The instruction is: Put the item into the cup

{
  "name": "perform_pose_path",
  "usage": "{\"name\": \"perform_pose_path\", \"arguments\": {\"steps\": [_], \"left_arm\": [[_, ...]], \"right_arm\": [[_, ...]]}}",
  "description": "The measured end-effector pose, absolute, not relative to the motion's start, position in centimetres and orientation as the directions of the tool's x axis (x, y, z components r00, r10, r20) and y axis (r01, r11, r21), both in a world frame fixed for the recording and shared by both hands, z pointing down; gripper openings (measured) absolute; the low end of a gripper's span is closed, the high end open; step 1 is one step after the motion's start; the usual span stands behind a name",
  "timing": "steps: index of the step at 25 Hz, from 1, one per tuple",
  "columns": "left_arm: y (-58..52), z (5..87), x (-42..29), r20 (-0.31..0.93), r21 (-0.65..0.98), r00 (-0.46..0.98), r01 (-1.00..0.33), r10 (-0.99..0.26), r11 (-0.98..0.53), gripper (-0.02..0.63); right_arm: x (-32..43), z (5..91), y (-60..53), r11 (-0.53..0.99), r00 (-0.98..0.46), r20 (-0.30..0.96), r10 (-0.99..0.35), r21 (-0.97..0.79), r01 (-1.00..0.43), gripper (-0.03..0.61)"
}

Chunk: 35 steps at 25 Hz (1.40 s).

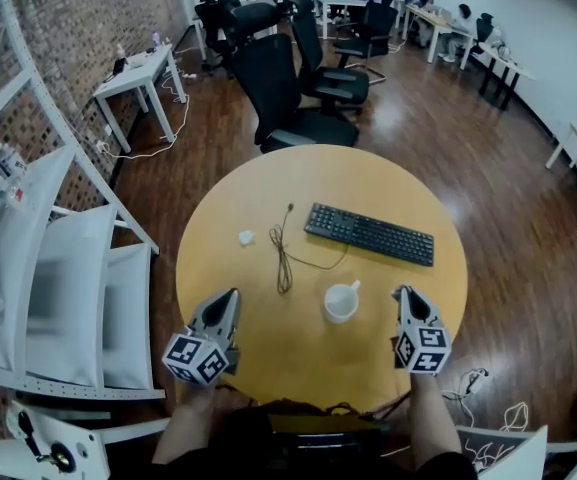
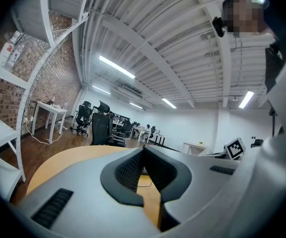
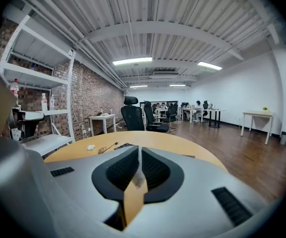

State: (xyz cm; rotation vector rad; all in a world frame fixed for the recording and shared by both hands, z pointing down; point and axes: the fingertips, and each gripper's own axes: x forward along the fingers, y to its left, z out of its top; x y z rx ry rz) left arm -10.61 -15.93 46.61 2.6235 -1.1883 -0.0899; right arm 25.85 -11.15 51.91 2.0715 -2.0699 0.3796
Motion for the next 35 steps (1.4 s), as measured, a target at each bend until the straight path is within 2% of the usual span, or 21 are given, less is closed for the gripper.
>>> {"name": "perform_pose_path", "arguments": {"steps": [20, 35], "left_arm": [[-15.3, 47.0, -17.5, 0.066, 0.251, 0.562, -0.809, -0.824, -0.531, -0.008], [-15.7, 47.5, -18.0, 0.084, 0.269, 0.564, -0.807, -0.822, -0.526, -0.008]], "right_arm": [[16.5, 53.0, -15.6, 0.213, -0.217, 0.338, -0.916, -0.048, -0.976, 0.017], [14.1, 54.6, -15.9, 0.264, -0.255, 0.401, -0.88, -0.033, -0.964, 0.018]]}}
